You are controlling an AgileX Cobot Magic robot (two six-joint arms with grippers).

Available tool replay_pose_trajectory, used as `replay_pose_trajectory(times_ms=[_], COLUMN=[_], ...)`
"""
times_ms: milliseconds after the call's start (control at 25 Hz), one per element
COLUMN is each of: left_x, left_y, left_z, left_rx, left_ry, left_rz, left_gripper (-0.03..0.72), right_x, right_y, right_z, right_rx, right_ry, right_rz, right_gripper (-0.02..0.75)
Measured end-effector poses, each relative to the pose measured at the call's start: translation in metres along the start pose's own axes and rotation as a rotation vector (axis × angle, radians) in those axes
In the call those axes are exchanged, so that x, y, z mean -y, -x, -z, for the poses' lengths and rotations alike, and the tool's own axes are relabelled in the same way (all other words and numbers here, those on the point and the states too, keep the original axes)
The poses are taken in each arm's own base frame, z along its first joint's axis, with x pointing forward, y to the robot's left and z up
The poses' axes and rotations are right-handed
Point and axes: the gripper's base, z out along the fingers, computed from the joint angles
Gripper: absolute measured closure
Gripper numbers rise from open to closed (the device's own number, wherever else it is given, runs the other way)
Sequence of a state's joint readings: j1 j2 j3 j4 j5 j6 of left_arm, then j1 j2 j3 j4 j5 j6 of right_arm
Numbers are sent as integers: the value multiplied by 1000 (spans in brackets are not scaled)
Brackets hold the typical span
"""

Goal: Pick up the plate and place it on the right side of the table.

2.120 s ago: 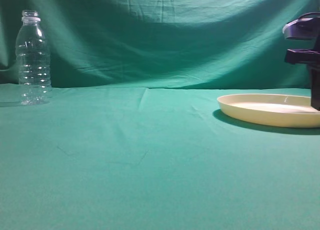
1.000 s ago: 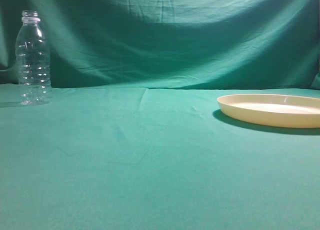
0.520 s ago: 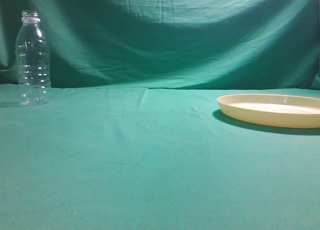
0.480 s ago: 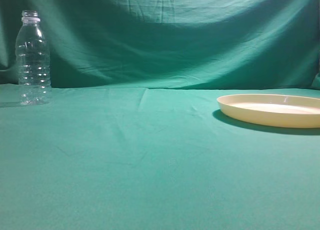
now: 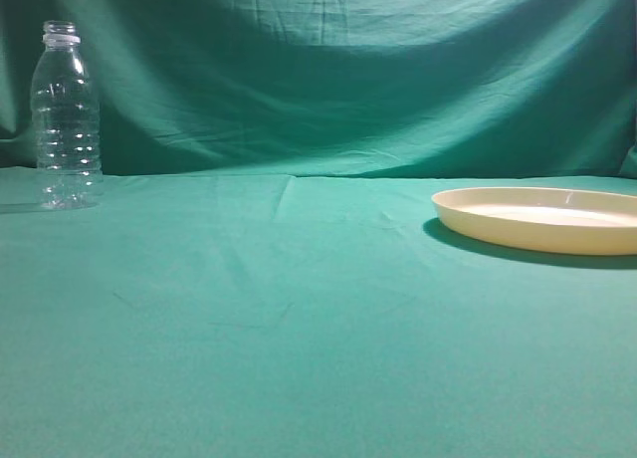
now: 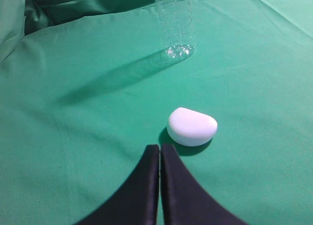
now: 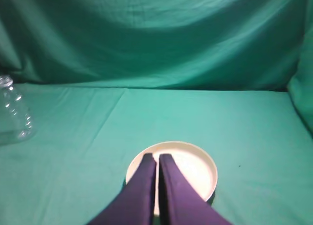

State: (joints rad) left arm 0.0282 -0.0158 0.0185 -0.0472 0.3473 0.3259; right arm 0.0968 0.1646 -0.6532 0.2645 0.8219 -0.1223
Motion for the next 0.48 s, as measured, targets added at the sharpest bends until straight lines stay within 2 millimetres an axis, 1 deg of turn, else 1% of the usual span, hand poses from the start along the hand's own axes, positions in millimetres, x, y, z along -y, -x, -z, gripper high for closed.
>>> replay_pose_trajectory(times_ms=[80, 200, 320, 480], left_x=[0, 0, 0, 0], left_y=[0, 0, 0, 0], left_z=[0, 0, 0, 0], left_rx=[0, 0, 0, 0], left_ry=[0, 0, 0, 0], left_rz=[0, 0, 0, 0], left_gripper=[688, 688, 688, 688], right_x=[6, 15, 24, 31], right_y=[-5, -25, -61, -104], right_z=[-8, -26, -41, -52], right_rx=[38, 55, 45, 29], right_ry=[-44, -92, -135, -160], right_rz=[-10, 1, 41, 69], right_gripper=[738, 738, 738, 738])
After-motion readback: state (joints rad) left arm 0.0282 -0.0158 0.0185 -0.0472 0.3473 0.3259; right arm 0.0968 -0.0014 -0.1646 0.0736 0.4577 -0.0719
